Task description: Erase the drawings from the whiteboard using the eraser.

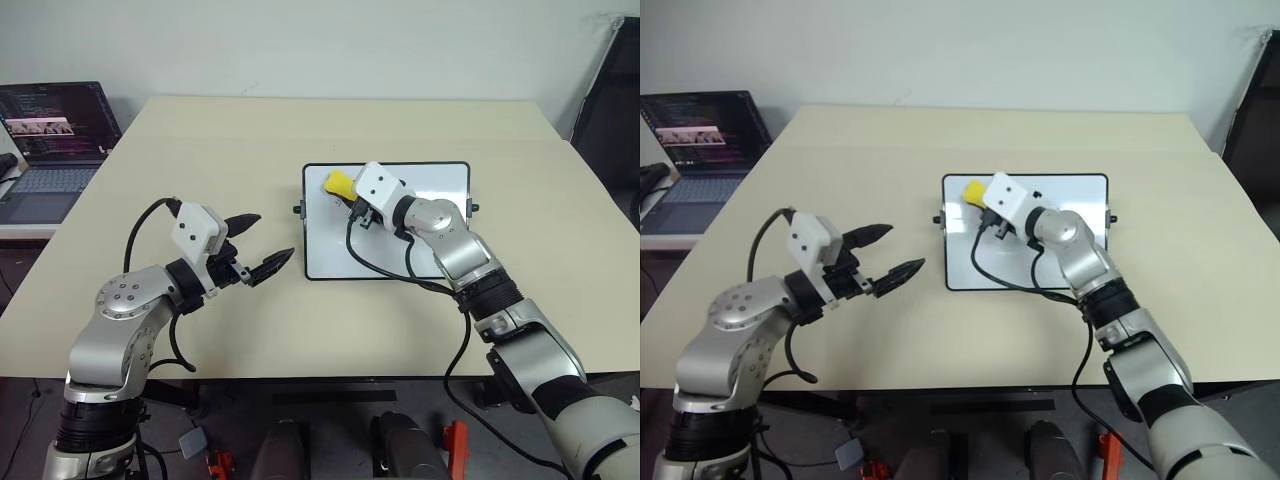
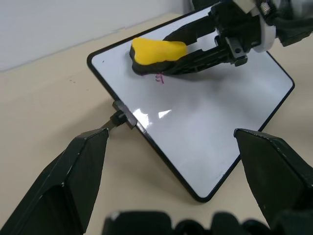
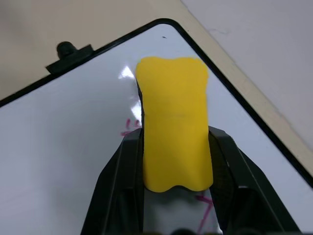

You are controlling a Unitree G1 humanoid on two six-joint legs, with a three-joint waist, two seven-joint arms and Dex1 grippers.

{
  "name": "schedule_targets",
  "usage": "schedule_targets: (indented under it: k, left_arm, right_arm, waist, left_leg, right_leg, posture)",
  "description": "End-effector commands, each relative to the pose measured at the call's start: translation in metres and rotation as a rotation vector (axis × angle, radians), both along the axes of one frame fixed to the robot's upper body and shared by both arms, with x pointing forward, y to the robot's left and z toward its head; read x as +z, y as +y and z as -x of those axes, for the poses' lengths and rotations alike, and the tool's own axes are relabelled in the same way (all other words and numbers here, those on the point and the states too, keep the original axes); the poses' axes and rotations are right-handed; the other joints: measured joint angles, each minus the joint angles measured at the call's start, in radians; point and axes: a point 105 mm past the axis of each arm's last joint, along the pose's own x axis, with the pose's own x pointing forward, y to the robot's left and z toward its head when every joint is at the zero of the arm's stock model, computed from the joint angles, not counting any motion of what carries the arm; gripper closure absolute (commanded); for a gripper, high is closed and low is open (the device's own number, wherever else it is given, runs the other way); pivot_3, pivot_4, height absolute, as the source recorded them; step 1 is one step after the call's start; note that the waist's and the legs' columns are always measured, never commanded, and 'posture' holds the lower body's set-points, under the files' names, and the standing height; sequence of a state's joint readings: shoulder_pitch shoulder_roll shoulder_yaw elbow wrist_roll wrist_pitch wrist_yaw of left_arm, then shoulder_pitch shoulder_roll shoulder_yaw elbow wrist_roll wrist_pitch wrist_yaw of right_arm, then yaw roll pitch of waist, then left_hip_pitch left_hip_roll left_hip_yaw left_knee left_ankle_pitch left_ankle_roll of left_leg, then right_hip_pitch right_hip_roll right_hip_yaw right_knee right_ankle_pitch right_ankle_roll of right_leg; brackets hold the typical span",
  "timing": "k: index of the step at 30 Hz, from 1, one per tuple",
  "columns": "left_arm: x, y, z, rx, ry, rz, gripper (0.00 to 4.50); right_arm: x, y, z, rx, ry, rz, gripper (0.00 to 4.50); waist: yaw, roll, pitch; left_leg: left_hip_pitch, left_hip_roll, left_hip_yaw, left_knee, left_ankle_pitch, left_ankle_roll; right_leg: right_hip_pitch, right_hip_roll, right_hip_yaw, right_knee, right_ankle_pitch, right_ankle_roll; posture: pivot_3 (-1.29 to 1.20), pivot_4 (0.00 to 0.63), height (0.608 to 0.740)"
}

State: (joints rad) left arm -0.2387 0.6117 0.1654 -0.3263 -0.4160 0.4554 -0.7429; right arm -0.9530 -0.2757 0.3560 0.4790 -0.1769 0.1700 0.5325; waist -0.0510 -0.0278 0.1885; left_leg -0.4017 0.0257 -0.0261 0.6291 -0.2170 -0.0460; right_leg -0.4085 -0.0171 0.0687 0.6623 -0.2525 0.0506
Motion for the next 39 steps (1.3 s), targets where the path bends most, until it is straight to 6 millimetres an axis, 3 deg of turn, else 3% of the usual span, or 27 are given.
schedule_targets:
  k: [1, 5, 7, 21, 34, 36, 39]
  left_arm:
    - [0.015, -0.004, 0.002, -0.016, -0.056, -0.002, 0.0]
    - [0.017, -0.008, 0.0, -0.032, -0.061, 0.0, 0.0]
    - [0.017, -0.008, 0.0, -0.035, -0.061, -0.001, 0.0]
    - [0.024, -0.016, -0.007, -0.078, -0.068, -0.006, 0.0]
    - [0.027, -0.023, -0.011, -0.109, -0.077, -0.003, 0.0]
    - [0.028, -0.023, -0.012, -0.113, -0.078, -0.003, 0.0]
    - [0.034, -0.025, -0.012, -0.132, -0.088, 0.003, 0.0]
  right_arm:
    - [-0.016, 0.0, 0.003, 0.007, 0.058, 0.064, 3.14]
    - [-0.046, -0.006, 0.015, 0.044, 0.152, 0.131, 3.15]
    - [-0.051, -0.008, 0.019, 0.05, 0.173, 0.137, 3.15]
    - [-0.024, -0.034, -0.008, -0.159, 0.069, 0.042, 3.15]
    - [-0.051, -0.022, 0.021, -0.023, 0.183, 0.106, 3.16]
    - [-0.046, -0.024, 0.022, -0.012, 0.187, 0.083, 3.16]
    - [-0.005, -0.028, 0.035, 0.08, 0.161, -0.061, 3.16]
  waist:
    - [-0.004, 0.0, 0.0]
    - [-0.004, -0.001, -0.001]
    - [-0.004, -0.002, -0.001]
    - [-0.003, -0.003, -0.002]
    - [-0.005, -0.003, -0.002]
    - [-0.005, -0.003, -0.002]
    - [0.0, -0.003, -0.002]
  left_leg:
    - [0.0, 0.0, 0.0, 0.0, 0.0, 0.0]
    - [0.002, 0.0, 0.0, 0.0, 0.0, 0.0]
    - [0.003, 0.0, 0.0, 0.001, 0.0, 0.0]
    - [0.004, 0.001, 0.0, 0.002, 0.001, 0.001]
    - [0.004, 0.001, 0.0, 0.001, 0.001, 0.001]
    - [0.004, 0.001, 0.0, 0.001, 0.001, 0.001]
    - [0.003, 0.001, 0.0, 0.001, 0.001, 0.001]
  right_leg:
    - [0.0, 0.0, 0.0, 0.0, 0.0, 0.0]
    - [0.002, 0.0, 0.0, 0.0, 0.0, 0.0]
    - [0.003, 0.0, 0.0, 0.0, 0.0, 0.0]
    - [0.004, 0.002, 0.001, 0.001, 0.001, 0.003]
    - [0.003, 0.002, 0.001, 0.0, 0.0, 0.003]
    - [0.003, 0.002, 0.001, 0.0, 0.0, 0.003]
    - [0.003, 0.002, 0.0, 0.0, 0.001, 0.003]
  posture:
    - [0.0, 0.15, 0.74]
    - [0.0, 0.15, 0.74]
    - [0.0, 0.15, 0.74]
    - [0.0, 0.15, 0.74]
    - [0.0, 0.15, 0.74]
    - [0.0, 0.15, 0.74]
    - [0.0, 0.15, 0.74]
